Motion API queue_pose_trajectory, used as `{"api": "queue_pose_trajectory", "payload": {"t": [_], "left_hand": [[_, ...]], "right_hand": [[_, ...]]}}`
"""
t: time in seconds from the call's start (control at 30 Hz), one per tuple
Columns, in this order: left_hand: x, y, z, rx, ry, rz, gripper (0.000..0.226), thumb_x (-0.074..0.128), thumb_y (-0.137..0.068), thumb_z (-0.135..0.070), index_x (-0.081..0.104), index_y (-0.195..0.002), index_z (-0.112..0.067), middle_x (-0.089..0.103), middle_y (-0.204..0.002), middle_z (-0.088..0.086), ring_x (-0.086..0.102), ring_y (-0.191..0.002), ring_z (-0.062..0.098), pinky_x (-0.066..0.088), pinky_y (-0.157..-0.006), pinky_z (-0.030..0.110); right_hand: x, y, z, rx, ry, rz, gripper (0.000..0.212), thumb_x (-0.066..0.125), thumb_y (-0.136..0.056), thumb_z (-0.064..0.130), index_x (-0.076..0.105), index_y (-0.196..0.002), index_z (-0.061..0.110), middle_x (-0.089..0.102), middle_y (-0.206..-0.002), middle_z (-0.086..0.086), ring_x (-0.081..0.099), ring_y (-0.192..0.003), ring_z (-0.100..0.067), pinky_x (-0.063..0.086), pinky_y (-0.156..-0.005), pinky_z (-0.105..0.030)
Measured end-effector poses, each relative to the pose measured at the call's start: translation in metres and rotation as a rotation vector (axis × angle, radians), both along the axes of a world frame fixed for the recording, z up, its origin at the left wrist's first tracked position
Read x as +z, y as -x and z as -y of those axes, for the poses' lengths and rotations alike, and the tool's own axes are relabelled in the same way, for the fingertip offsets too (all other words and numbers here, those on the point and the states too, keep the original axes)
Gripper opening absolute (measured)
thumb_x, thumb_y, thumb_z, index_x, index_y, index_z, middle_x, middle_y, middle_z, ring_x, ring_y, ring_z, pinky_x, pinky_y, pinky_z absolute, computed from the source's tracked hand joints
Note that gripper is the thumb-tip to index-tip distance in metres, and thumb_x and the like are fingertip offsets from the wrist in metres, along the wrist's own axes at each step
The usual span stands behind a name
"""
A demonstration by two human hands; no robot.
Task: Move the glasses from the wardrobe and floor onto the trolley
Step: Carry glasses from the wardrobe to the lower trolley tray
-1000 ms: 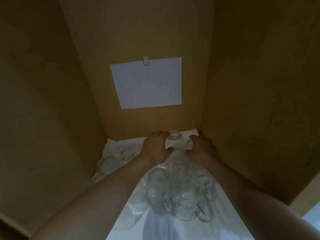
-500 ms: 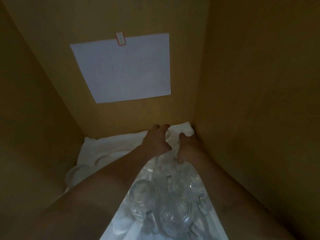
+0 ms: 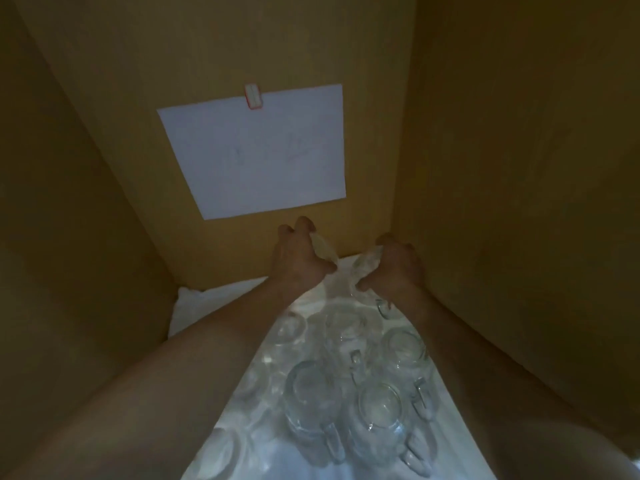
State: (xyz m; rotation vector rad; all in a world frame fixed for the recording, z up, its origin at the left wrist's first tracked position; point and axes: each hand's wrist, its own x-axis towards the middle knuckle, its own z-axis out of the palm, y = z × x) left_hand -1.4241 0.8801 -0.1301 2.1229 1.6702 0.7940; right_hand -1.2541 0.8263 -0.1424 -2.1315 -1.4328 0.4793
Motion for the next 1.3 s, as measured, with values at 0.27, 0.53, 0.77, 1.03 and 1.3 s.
{"api": "queue_pose_trajectory", "payload": {"t": [0.27, 0.53, 0.77, 1.03, 1.3], "left_hand": [[0.049, 0.052, 0.024, 0.268, 0.022, 0.6, 0.084, 0.095, -0.055, -0.044, 0.038, -0.111, -0.02, 0.055, -0.117, 0.008, 0.06, -0.092, 0.019, 0.051, -0.08, 0.033], [0.073, 0.087, 0.072, 0.115, 0.45, 1.226, 0.046, 0.093, -0.068, -0.022, 0.066, -0.103, -0.009, 0.055, -0.067, 0.003, 0.046, -0.044, 0.009, 0.049, -0.056, 0.027], [0.075, 0.092, 0.123, -0.119, 0.628, 1.456, 0.012, 0.078, -0.086, -0.018, 0.068, -0.092, -0.013, 0.047, -0.058, -0.001, 0.038, -0.044, 0.008, 0.047, -0.064, 0.026], [0.062, 0.093, 0.179, -0.308, 0.791, 1.358, 0.026, 0.082, -0.073, -0.017, 0.069, -0.094, -0.009, 0.073, -0.087, 0.011, 0.07, -0.072, 0.025, 0.055, -0.082, 0.037], [0.069, 0.074, 0.226, -0.468, 0.869, 1.242, 0.081, 0.095, -0.053, -0.044, 0.064, -0.119, -0.01, 0.074, -0.1, 0.013, 0.072, -0.069, 0.028, 0.059, -0.061, 0.041]], "right_hand": [[0.054, 0.027, 0.036, -0.243, -0.489, -0.996, 0.062, 0.101, -0.045, 0.027, 0.066, -0.096, 0.018, 0.077, -0.091, -0.005, 0.075, -0.086, -0.026, 0.06, -0.085, -0.048], [0.089, 0.06, 0.092, 0.094, -0.504, -1.743, 0.035, 0.062, -0.093, 0.03, 0.072, -0.121, 0.012, 0.069, -0.127, -0.013, 0.068, -0.115, -0.03, 0.048, -0.102, -0.044], [0.091, 0.082, 0.15, 0.099, -0.534, -1.834, 0.039, 0.079, -0.083, 0.03, 0.076, -0.114, 0.007, 0.068, -0.125, -0.02, 0.067, -0.113, -0.041, 0.054, -0.094, -0.056], [0.07, 0.098, 0.226, -0.054, -0.598, -1.619, 0.043, 0.082, -0.074, 0.025, 0.07, -0.112, 0.009, 0.07, -0.123, -0.019, 0.067, -0.115, -0.037, 0.047, -0.103, -0.059], [0.071, 0.091, 0.291, 0.165, -0.652, -1.67, 0.071, 0.085, -0.08, 0.035, 0.057, -0.139, 0.008, 0.058, -0.14, -0.023, 0.058, -0.126, -0.044, 0.043, -0.105, -0.065]]}}
